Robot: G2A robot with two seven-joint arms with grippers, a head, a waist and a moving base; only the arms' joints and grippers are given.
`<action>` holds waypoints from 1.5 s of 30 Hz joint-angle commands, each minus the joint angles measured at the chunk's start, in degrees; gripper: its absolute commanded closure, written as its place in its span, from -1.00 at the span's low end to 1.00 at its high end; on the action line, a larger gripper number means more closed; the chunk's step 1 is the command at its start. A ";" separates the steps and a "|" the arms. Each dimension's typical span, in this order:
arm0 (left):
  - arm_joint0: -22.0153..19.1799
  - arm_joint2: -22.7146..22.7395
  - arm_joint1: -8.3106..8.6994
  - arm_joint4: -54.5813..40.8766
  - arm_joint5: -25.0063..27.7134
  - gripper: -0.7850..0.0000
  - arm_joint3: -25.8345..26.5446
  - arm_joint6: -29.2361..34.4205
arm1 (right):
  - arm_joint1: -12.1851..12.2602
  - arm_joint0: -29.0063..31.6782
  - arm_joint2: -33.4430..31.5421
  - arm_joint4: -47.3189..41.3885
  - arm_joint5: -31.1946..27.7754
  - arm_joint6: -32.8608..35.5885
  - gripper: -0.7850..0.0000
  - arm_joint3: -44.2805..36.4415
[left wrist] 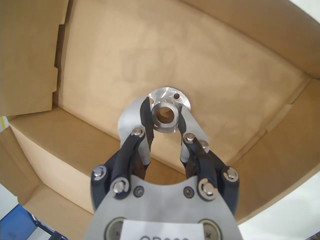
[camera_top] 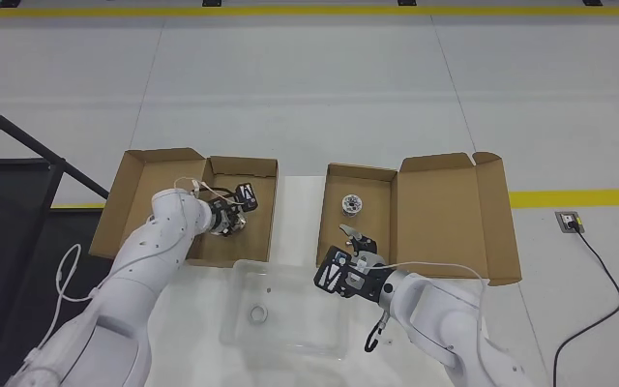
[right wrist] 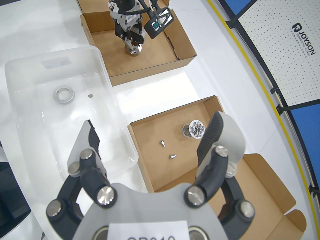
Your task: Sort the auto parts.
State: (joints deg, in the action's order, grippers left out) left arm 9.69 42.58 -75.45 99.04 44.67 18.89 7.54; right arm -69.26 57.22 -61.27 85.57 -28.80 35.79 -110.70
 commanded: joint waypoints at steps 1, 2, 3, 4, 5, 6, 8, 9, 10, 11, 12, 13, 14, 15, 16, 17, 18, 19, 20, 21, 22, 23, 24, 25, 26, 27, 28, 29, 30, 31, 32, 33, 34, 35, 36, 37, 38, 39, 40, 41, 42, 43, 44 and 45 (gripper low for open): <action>-0.39 0.37 0.05 0.20 -0.10 -0.84 -0.14 -0.10 | 0.00 0.00 0.00 0.00 0.00 0.00 -1.00 0.00; -0.56 0.49 0.10 0.50 -0.33 -1.00 -0.04 -0.10 | 0.00 0.00 0.00 0.00 0.00 0.00 -1.00 0.00; -0.71 0.53 0.16 0.97 -0.34 -1.00 0.15 -0.18 | 0.00 0.00 0.00 0.00 0.00 0.00 -1.00 0.00; -0.86 0.64 0.25 1.33 -0.32 -1.00 0.28 -0.39 | 0.00 0.00 0.00 0.00 0.00 0.00 -1.00 0.00; -1.05 0.79 0.36 1.63 -0.15 -1.00 0.44 -0.58 | 0.00 0.00 0.00 0.00 0.00 0.00 -1.00 0.00; -1.27 0.93 0.49 1.95 0.21 -1.00 0.66 -0.75 | 0.00 0.00 0.00 0.00 0.00 0.00 -1.00 0.00; -1.73 1.09 0.84 3.02 1.37 -1.00 1.77 -1.77 | 0.00 0.00 0.00 0.00 0.00 0.00 -1.00 0.00; -1.96 1.10 1.08 3.82 2.10 -1.00 2.46 -2.35 | 0.00 0.00 0.00 0.00 0.00 0.00 -1.00 0.00; -2.16 1.19 1.35 4.52 2.86 -1.00 3.16 -2.93 | 0.00 0.00 0.00 0.00 0.00 0.00 -1.00 0.00; -2.31 1.28 1.63 5.23 3.80 -1.00 4.04 -3.50 | 0.00 0.00 0.00 0.00 0.00 0.00 -1.00 0.00; -2.41 1.39 1.95 5.92 4.90 -1.00 5.04 -4.16 | 0.00 0.00 0.00 0.00 0.00 0.00 -1.00 0.00; -2.47 1.54 2.28 6.62 6.00 -1.00 6.14 -4.65 | 0.00 0.00 0.00 0.00 0.00 0.00 -1.00 0.00; -2.39 1.68 2.64 7.31 7.31 -1.00 7.52 -5.33 | 0.00 0.00 0.00 0.00 0.00 0.00 -1.00 0.00; -2.34 2.02 3.05 7.65 9.15 -1.00 8.85 -6.16 | 0.00 0.00 0.00 0.00 0.00 0.00 -1.00 0.00; -2.31 2.37 3.53 8.41 10.14 -1.00 10.35 -6.50 | 0.00 0.00 0.00 0.00 0.00 0.00 -1.00 0.00; -2.03 2.69 4.03 9.21 11.24 -1.00 12.15 -6.87 | 0.00 0.00 0.00 0.00 0.00 0.00 -1.00 0.00; -1.67 3.27 4.59 9.69 12.22 -1.00 13.95 -7.39 | 0.00 0.00 0.00 0.00 0.00 0.00 -1.00 0.00; -1.24 3.99 5.20 10.11 13.25 -1.00 15.73 -7.73 | 0.00 0.00 0.00 0.00 0.00 0.00 -1.00 0.00; -0.56 4.67 5.82 10.43 13.33 -1.00 17.55 -7.98 | 0.00 0.00 0.00 0.00 0.00 0.00 -1.00 0.00; 0.24 5.27 6.45 10.51 13.33 -1.00 19.44 -8.28 | 0.00 0.00 0.00 0.00 0.00 0.00 -1.00 0.00; 1.08 5.91 7.12 10.32 13.33 -1.00 21.30 -8.61 | 0.00 0.00 0.00 0.00 0.00 0.00 -1.00 0.00; 1.94 6.36 7.81 10.18 13.33 -1.00 23.23 -8.70 | 0.00 0.00 0.00 0.00 0.00 0.00 -1.00 0.00; 2.89 6.58 8.52 9.91 13.33 -1.00 25.34 -8.88 | 0.00 0.00 0.00 0.00 0.00 0.00 -1.00 0.00; 3.81 6.67 9.26 9.35 13.33 -1.00 27.30 -9.18 | 0.00 0.00 0.00 0.00 0.00 0.00 -1.00 0.00; 4.62 6.51 10.04 8.97 13.33 -1.00 29.38 -9.23 | 0.00 0.00 0.00 0.00 0.00 0.00 -1.00 0.00; 5.37 6.25 10.89 8.30 13.33 -1.00 31.51 -9.44 | 0.00 0.00 0.00 0.00 0.00 0.00 -1.00 0.00; 6.06 5.83 11.82 7.71 13.33 -1.00 33.67 -9.44 | 0.00 0.00 0.00 0.00 0.00 0.00 -1.00 0.00; 6.72 5.23 12.80 7.15 13.33 -1.00 36.22 -9.26 | 0.00 0.00 0.00 0.00 0.00 0.00 -1.00 0.00; 7.43 4.59 13.87 6.22 13.33 -1.00 38.82 -9.35 | 0.00 0.00 0.00 0.00 0.00 0.00 -1.00 0.00; 7.99 4.13 15.05 5.20 13.33 -1.00 41.26 -9.11 | 0.00 0.00 0.00 0.00 0.00 0.00 -1.00 0.00; 8.51 3.62 16.25 4.15 13.33 -1.00 43.76 -8.56 | 0.00 0.00 0.00 0.00 0.00 0.00 -1.00 0.00; 9.01 3.08 17.47 2.81 13.33 -1.00 46.25 -8.02 | 0.00 0.00 0.00 0.00 0.00 0.00 -1.00 0.00; 9.40 2.54 18.71 1.29 13.33 -1.00 48.48 -7.27 | 0.00 0.00 0.00 0.00 0.00 0.00 -1.00 0.00; 9.57 1.98 19.95 -0.17 13.33 -1.00 50.74 -6.17 | 0.00 0.00 0.00 0.00 0.00 0.00 -1.00 0.00; 9.72 1.48 21.17 -1.79 13.33 -1.00 52.79 -4.94 | 0.00 0.00 0.00 0.00 0.00 0.00 -1.00 0.00; 9.87 0.90 22.35 -3.63 13.33 -1.00 54.84 -3.60 | 0.00 0.00 0.00 0.00 0.00 0.00 -1.00 0.00; 9.94 0.21 23.52 -5.58 13.33 -1.00 56.77 -2.18 | 0.00 0.00 0.00 0.00 0.00 0.00 -1.00 0.00; 9.88 -0.62 24.67 -7.66 13.33 -1.00 58.58 -0.71 | 0.00 0.00 0.00 0.00 0.00 0.00 -1.00 0.00; 9.67 -1.58 25.81 -9.79 13.33 -1.00 60.30 0.91 | 0.00 0.00 0.00 0.00 0.00 0.00 -1.00 0.00; 9.39 -2.86 26.94 -11.94 13.33 -1.00 62.06 2.57 | 0.00 0.00 0.00 0.00 0.00 0.00 -1.00 0.00; 9.01 -4.43 28.08 -14.45 13.33 -1.00 63.93 3.74 | 0.00 0.00 0.00 0.00 0.00 0.00 -1.00 0.00; 8.43 -6.40 29.27 -16.94 13.33 -1.00 65.32 5.32 | 0.00 0.00 0.00 0.00 0.00 0.00 -1.00 0.00; 7.41 -8.97 30.48 -19.06 13.33 -1.00 67.29 6.93 | 0.00 0.00 0.00 0.00 0.00 0.00 -1.00 0.00; 7.41 -8.97 30.48 -19.06 13.33 -1.00 67.29 6.93 | 0.00 0.00 0.00 0.00 0.00 0.00 -1.00 0.00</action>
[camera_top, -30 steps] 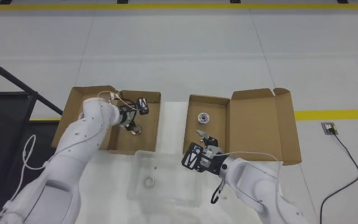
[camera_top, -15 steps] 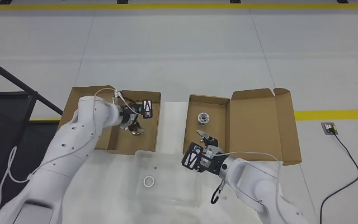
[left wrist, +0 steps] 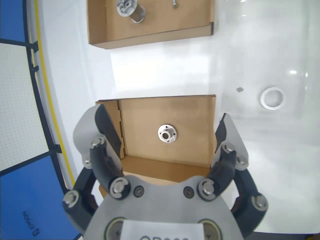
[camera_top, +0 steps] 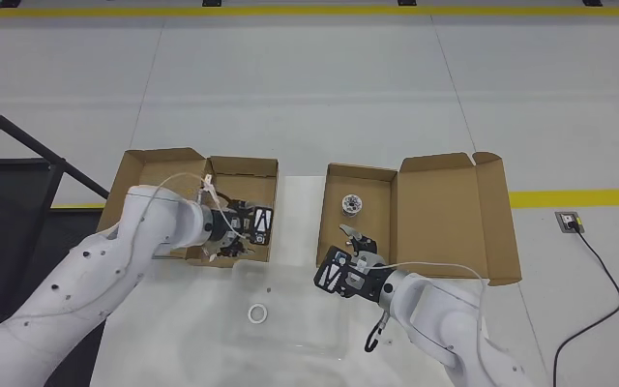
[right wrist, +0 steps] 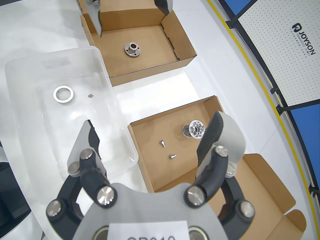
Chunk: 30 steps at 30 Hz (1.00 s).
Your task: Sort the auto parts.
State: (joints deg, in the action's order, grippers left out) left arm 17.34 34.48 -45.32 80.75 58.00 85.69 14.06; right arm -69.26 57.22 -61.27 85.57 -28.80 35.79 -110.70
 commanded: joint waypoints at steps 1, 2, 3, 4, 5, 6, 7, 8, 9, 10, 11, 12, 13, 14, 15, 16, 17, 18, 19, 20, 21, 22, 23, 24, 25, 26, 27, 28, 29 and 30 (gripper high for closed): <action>-0.25 -0.87 0.36 -0.77 0.00 -1.00 0.48 0.40 | 0.00 0.00 0.00 0.00 0.00 0.00 -1.00 0.00; -0.25 -0.87 0.36 -0.77 0.00 -1.00 0.48 0.40 | 0.00 0.00 0.00 0.00 0.00 0.00 -1.00 0.00; -0.25 -0.87 0.36 -0.77 0.00 -1.00 0.48 0.40 | 0.00 0.00 0.00 0.00 0.00 0.00 -1.00 0.00; -0.25 -0.87 0.36 -0.77 0.00 -1.00 0.48 0.40 | 0.00 0.00 0.00 0.00 0.00 0.00 -1.00 0.00; -0.25 -0.87 0.36 -0.77 0.00 -1.00 0.48 0.40 | 0.00 0.00 0.00 0.00 0.00 0.00 -1.00 0.00; -0.25 -0.87 0.36 -0.77 0.00 -1.00 0.48 0.40 | 0.00 0.00 0.00 0.00 0.00 0.00 -1.00 0.00; -0.25 -0.87 0.36 -0.77 0.00 -1.00 0.48 0.40 | 0.00 0.00 0.00 0.00 0.00 0.00 -1.00 0.00; -0.25 -0.87 0.36 -0.77 0.00 -1.00 0.48 0.40 | 0.00 0.00 0.00 0.00 0.00 0.00 -1.00 0.00; -0.25 -0.87 0.36 -0.77 0.00 -1.00 0.48 0.40 | 0.00 0.00 0.00 0.00 0.00 0.00 -1.00 0.00; -0.25 -0.87 0.36 -0.77 0.00 -1.00 0.48 0.40 | 0.00 0.00 0.00 0.00 0.00 0.00 -1.00 0.00; 0.33 -0.89 0.38 -1.11 -0.23 -1.00 0.89 -0.10 | 0.00 0.00 0.00 0.00 0.00 0.00 -1.00 0.00; 1.82 -0.51 0.58 -1.37 -0.72 -1.00 2.36 -1.27 | 0.00 0.00 0.00 0.00 0.00 0.00 -1.00 0.00; 2.74 0.01 0.85 -0.81 -0.02 -1.00 4.14 -1.92 | 0.00 0.00 0.00 0.00 0.00 0.00 -1.00 0.00; 3.44 0.17 1.16 0.33 0.00 -1.00 6.23 -2.19 | 0.00 0.00 0.00 0.00 0.00 0.00 -1.00 0.00; 4.00 -0.03 1.50 1.35 0.00 -1.00 8.36 -2.60 | 0.00 0.00 0.00 0.00 0.00 0.00 -1.00 0.00; 4.42 -0.59 1.92 2.18 0.00 -1.00 10.38 -3.29 | 0.00 0.00 0.00 0.00 0.00 0.00 -1.00 0.00; 4.53 -1.41 2.42 2.78 0.00 -1.00 12.23 -4.30 | 0.00 0.00 0.00 0.00 0.00 0.00 -1.00 0.00; 4.13 -2.23 3.03 3.73 0.00 -1.00 13.54 -5.22 | 0.00 0.00 0.00 0.00 0.00 0.00 -1.00 0.00; 3.49 -3.04 3.77 4.59 0.00 -1.00 14.26 -6.43 | 0.00 0.00 0.00 0.00 0.00 0.00 -1.00 0.00; 2.71 -4.12 4.54 5.70 0.00 -1.00 14.82 -7.77 | 0.00 0.00 0.00 0.00 0.00 0.00 -1.00 0.00; 1.80 -5.51 5.34 7.01 0.00 -1.00 15.22 -9.45 | 0.00 0.00 0.00 0.00 0.00 0.00 -1.00 0.00; 1.34 -7.95 6.18 9.40 0.00 -1.00 16.25 -10.63 | 0.00 0.00 0.00 0.00 0.00 0.00 -1.00 0.00; 0.33 -10.21 6.58 11.24 0.00 -1.00 17.66 -10.56 | 0.00 0.00 0.00 0.00 0.00 0.00 -1.00 0.00; -0.68 -12.32 6.86 11.81 0.00 -1.00 17.63 -10.50 | 0.00 0.00 0.00 0.00 0.00 0.00 -1.00 0.00; -1.83 -14.45 7.06 12.38 0.00 -1.00 17.52 -10.33 | 0.00 0.00 0.00 0.00 0.00 0.00 -1.00 0.00; -2.94 -16.43 7.19 12.09 0.00 -1.00 17.26 -10.95 | 0.00 0.00 0.00 0.00 0.00 0.00 -1.00 0.00; -4.16 -18.53 7.28 11.92 0.00 -1.00 17.18 -11.88 | 0.00 0.00 0.00 0.00 0.00 0.00 -1.00 0.00; -5.51 -20.69 7.36 12.38 0.00 -1.00 17.07 -12.49 | 0.00 0.00 0.00 0.00 0.00 0.00 -1.00 0.00; -6.89 -22.70 7.41 12.66 0.00 -1.00 16.77 -13.10 | 0.00 0.00 0.00 0.00 0.00 0.00 -1.00 0.00; -8.23 -24.71 7.40 13.13 0.00 -1.00 16.52 -13.44 | 0.00 0.00 0.00 0.00 0.00 0.00 -1.00 0.00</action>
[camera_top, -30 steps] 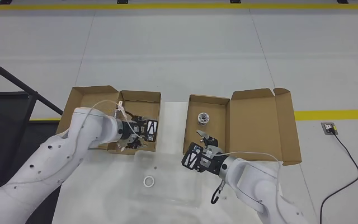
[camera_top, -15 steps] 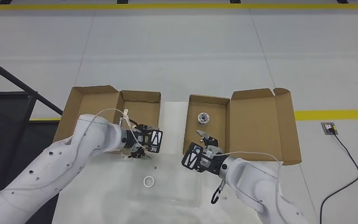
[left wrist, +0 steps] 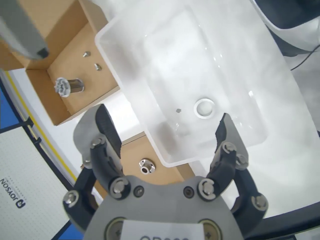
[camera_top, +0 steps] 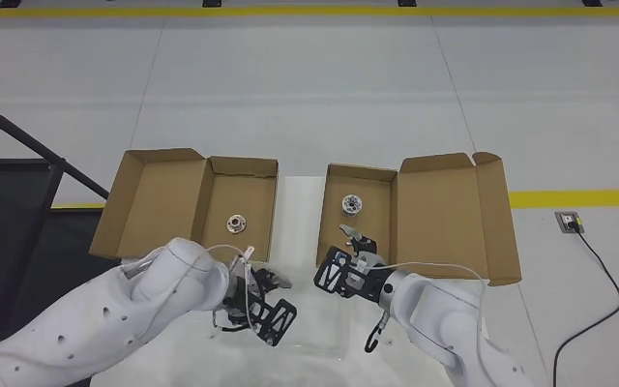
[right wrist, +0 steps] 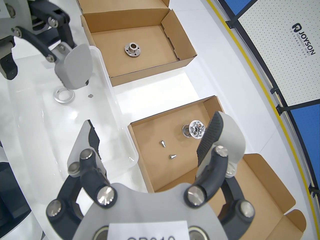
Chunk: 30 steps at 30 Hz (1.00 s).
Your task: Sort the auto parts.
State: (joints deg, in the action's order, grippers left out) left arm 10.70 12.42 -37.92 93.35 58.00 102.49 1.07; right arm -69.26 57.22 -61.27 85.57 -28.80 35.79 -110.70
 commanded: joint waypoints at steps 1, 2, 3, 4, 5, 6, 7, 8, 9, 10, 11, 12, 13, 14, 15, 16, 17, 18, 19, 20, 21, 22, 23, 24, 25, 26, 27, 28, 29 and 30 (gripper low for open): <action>-1.78 -2.68 -0.05 1.31 0.00 -1.00 -0.66 -0.24 | 0.00 0.00 0.00 0.00 0.00 0.00 -1.00 0.00; -1.45 -2.68 -0.15 1.94 0.00 -1.00 -1.03 0.36 | 0.00 0.00 0.00 0.00 0.00 0.00 -1.00 0.00; -1.08 -2.68 -0.30 2.30 0.00 -1.00 -1.28 0.95 | 0.00 0.00 0.00 0.00 0.00 0.00 -1.00 0.00; -0.79 -2.68 -0.49 2.62 0.00 -1.00 -1.46 1.66 | 0.00 0.00 0.00 0.00 0.00 0.00 -1.00 0.00; -0.65 -2.68 -0.69 2.30 0.00 -1.00 -1.75 2.02 | 0.00 0.00 0.00 0.00 0.00 0.00 -1.00 0.00; -0.88 -2.68 -0.88 1.59 0.00 -1.00 -2.39 2.90 | 0.00 0.00 0.00 0.00 0.00 0.00 -1.00 0.00; -0.88 -2.68 -0.88 1.59 0.00 -1.00 -2.39 2.90 | 0.00 0.00 0.00 0.00 0.00 0.00 -1.00 0.00; -0.88 -2.68 -0.88 1.59 0.00 -1.00 -2.39 2.90 | 0.00 0.00 0.00 0.00 0.00 0.00 -1.00 0.00; -0.88 -2.68 -0.88 1.59 0.00 -1.00 -2.39 2.90 | 0.00 0.00 0.00 0.00 0.00 0.00 -1.00 0.00; -0.88 -2.68 -0.88 1.59 0.00 -1.00 -2.39 2.90 | 0.00 0.00 0.00 0.00 0.00 0.00 -1.00 0.00; -0.88 -2.68 -0.88 1.59 0.00 -1.00 -2.39 2.90 | 0.00 0.00 0.00 0.00 0.00 0.00 -1.00 0.00; -0.88 -2.68 -0.88 1.59 0.00 -1.00 -2.39 2.90 | 0.00 0.00 0.00 0.00 0.00 0.00 -1.00 0.00; -0.88 -2.68 -0.88 1.59 0.00 -1.00 -2.39 2.90 | 0.00 0.00 0.00 0.00 0.00 0.00 -1.00 0.00; -0.88 -2.68 -0.88 1.59 0.00 -1.00 -2.39 2.90 | 0.00 0.00 0.00 0.00 0.00 0.00 -1.00 0.00; -0.88 -2.68 -0.88 1.59 0.00 -1.00 -2.39 2.90 | 0.00 0.00 0.00 0.00 0.00 0.00 -1.00 0.00; -0.40 -2.68 -0.86 1.68 -0.04 -1.00 -2.22 2.96 | 0.00 0.00 0.00 0.00 0.00 0.00 -1.00 0.00; 0.94 -2.68 -0.79 2.44 -0.04 -1.00 -1.89 3.49 | 0.00 0.00 0.00 0.00 0.00 0.00 -1.00 0.00; 1.65 -2.59 -0.77 3.37 -0.01 -1.00 -1.68 4.09 | 0.00 0.00 0.00 0.00 0.00 0.00 -1.00 0.00; 2.34 -2.68 -0.81 4.16 0.00 -1.00 -1.54 4.44 | 0.00 0.00 0.00 0.00 0.00 0.00 -1.00 0.00; 2.82 -2.68 -0.90 5.01 0.00 -1.00 -1.63 4.91 | 0.00 0.00 0.00 0.00 0.00 0.00 -1.00 0.00; 3.32 -2.68 -1.04 5.52 0.00 -0.98 -1.81 5.15 | 0.00 0.00 0.00 0.00 0.00 0.00 -1.00 0.00; 3.78 -2.68 -1.24 6.01 0.00 -0.95 -1.75 4.95 | 0.00 0.00 0.00 0.00 0.00 0.00 -1.00 0.00; 4.15 -2.68 -1.43 6.82 0.00 -0.91 -2.13 5.10 | 0.00 0.00 0.00 0.00 0.00 0.00 -1.00 0.00; 4.62 -2.68 -1.65 7.84 0.00 -0.89 -2.59 5.70 | 0.00 0.00 0.00 0.00 0.00 0.00 -1.00 0.00; 5.00 -2.68 -1.89 8.54 0.00 -0.87 -3.00 6.25 | 0.00 0.00 0.00 0.00 0.00 0.00 -1.00 0.00; 5.26 -2.68 -2.15 8.49 0.00 -0.87 -3.27 5.90 | 0.00 0.00 0.00 0.00 0.00 0.00 -1.00 0.00; 5.23 -2.68 -2.37 8.69 0.00 -0.83 -3.79 5.55 | 0.00 0.00 0.00 0.00 0.00 0.00 -1.00 0.00; 5.26 -2.68 -2.57 9.01 0.00 -0.80 -4.46 5.49 | 0.00 0.00 0.00 0.00 0.00 0.00 -1.00 0.00; 5.41 -2.68 -2.77 9.43 0.00 -0.79 -5.09 5.59 | 0.00 0.00 0.00 0.00 0.00 0.00 -1.00 0.00; 5.65 -2.68 -2.99 9.93 0.00 -0.80 -5.64 5.89 | 0.00 0.00 0.00 0.00 0.00 0.00 -1.00 0.00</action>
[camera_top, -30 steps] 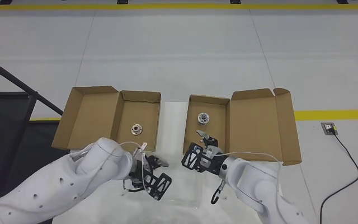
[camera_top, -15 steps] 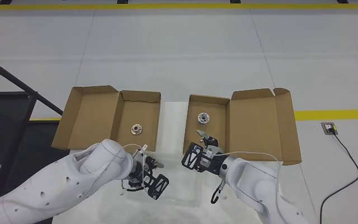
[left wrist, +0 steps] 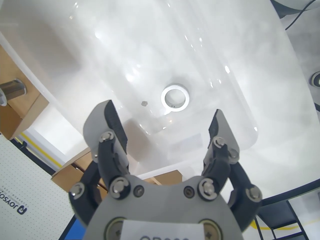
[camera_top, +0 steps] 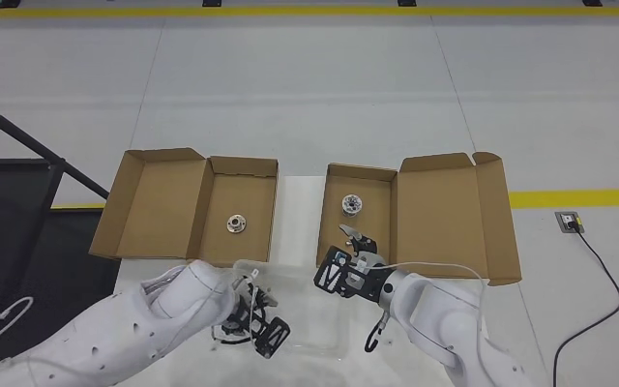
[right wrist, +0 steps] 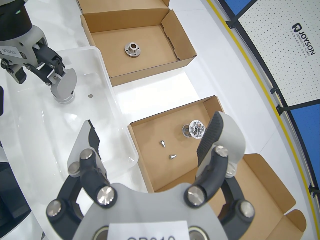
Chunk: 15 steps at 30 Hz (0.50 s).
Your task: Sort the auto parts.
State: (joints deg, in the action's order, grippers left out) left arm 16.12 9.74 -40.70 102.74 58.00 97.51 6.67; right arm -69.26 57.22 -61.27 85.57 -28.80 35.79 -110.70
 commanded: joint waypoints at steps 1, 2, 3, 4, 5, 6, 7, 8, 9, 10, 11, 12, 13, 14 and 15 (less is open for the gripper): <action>0.46 0.00 -0.47 0.47 0.00 -0.80 -1.00 -0.16 | 0.00 0.00 0.00 0.00 0.00 0.00 -1.00 0.00; 0.48 0.00 -0.71 0.61 0.00 -0.81 -1.57 -0.59 | 0.00 0.00 0.00 0.00 0.00 0.00 -1.00 0.00; 0.69 0.00 -0.97 0.99 0.00 -0.81 -2.15 -0.89 | 0.00 0.00 0.00 0.00 0.00 0.00 -1.00 0.00; 0.86 0.00 -1.24 1.47 0.00 -0.80 -2.67 -1.16 | 0.00 0.00 0.00 0.00 0.00 0.00 -1.00 0.00; 1.06 0.00 -1.53 1.97 0.00 -0.80 -3.24 -1.35 | 0.00 0.00 0.00 0.00 0.00 0.00 -1.00 0.00; 1.33 0.00 -1.82 2.45 0.00 -0.80 -3.85 -1.61 | 0.00 0.00 0.00 0.00 0.00 0.00 -1.00 0.00; 1.50 0.00 -2.14 2.92 0.00 -0.79 -4.36 -1.96 | 0.00 0.00 0.00 0.00 0.00 0.00 -1.00 0.00; 1.72 0.00 -2.46 3.28 0.00 -0.78 -4.98 -2.50 | 0.00 0.00 0.00 0.00 0.00 0.00 -1.00 0.00; 1.92 0.00 -2.79 4.02 0.00 -0.76 -5.69 -2.63 | 0.00 0.00 0.00 0.00 0.00 0.00 -1.00 0.00; 2.13 0.00 -3.14 4.60 0.00 -0.76 -6.32 -2.66 | 0.00 0.00 0.00 0.00 0.00 0.00 -1.00 0.00; 2.34 0.00 -3.52 4.87 0.00 -0.74 -7.03 -2.76 | 0.00 0.00 0.00 0.00 0.00 0.00 -1.00 0.00; 2.53 0.00 -3.93 5.28 0.00 -0.73 -7.58 -2.71 | 0.00 0.00 0.00 0.00 0.00 0.00 -1.00 0.00; 2.73 0.00 -4.34 5.26 0.00 -0.70 -7.96 -3.40 | 0.00 0.00 0.00 0.00 0.00 0.00 -1.00 0.00; 2.85 0.00 -4.73 5.78 0.00 -0.69 -8.57 -3.64 | 0.00 0.00 0.00 0.00 0.00 0.00 -1.00 0.00; 3.08 0.00 -5.11 6.57 0.00 -0.65 -9.17 -3.49 | 0.00 0.00 0.00 0.00 0.00 0.00 -1.00 0.00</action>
State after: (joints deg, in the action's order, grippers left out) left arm 18.99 9.74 -45.41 108.51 58.00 88.99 3.17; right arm -69.26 57.22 -61.27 85.57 -28.80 35.79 -110.70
